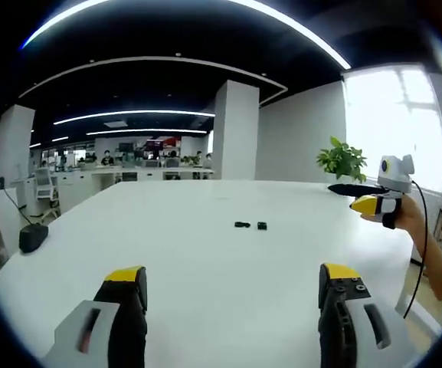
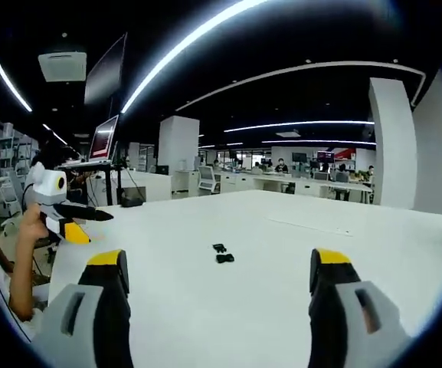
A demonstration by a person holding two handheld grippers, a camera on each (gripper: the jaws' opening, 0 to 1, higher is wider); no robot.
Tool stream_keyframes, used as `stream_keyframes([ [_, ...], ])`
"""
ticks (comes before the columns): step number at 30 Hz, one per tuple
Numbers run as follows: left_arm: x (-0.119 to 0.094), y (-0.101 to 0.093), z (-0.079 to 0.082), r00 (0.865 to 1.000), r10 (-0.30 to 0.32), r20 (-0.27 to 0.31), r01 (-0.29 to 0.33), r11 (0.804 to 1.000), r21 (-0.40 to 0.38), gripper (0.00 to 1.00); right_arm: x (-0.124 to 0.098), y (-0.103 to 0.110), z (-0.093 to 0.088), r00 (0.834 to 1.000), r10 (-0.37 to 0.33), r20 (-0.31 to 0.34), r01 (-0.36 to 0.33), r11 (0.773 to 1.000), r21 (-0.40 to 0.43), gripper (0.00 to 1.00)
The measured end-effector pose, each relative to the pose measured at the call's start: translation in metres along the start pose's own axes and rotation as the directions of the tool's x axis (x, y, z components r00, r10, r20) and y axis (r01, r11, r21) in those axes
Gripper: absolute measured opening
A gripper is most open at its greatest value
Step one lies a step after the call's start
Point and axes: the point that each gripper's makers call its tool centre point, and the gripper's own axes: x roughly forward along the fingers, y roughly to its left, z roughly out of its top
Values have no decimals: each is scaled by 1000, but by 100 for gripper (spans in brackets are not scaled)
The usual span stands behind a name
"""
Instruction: Snap the two parts of the plastic buckle together until the buckle closes and remains connected.
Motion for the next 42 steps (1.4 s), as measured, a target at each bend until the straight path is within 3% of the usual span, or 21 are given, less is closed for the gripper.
stream_keyframes([
  [18, 0, -1, -6, 1000, -11, -13, 11, 1000, -5, 93, 14, -3, 4, 999, 50, 7, -50, 999, -2, 98],
  [25, -1, 2, -9, 1000, -8, -16, 8, 1000, -10, 92, 26, -3, 4, 997, 71, -3, -71, 997, -11, 99],
  [36, -2, -2, -6, 1000, -21, -7, 21, 1000, -3, 92, 60, -8, -12, 989, 142, -35, -142, 990, 6, 92],
  [42, -1, -6, -6, 999, -33, -8, 33, 999, 1, 92, 73, -22, -12, 991, 126, -42, -126, 992, -5, 94],
])
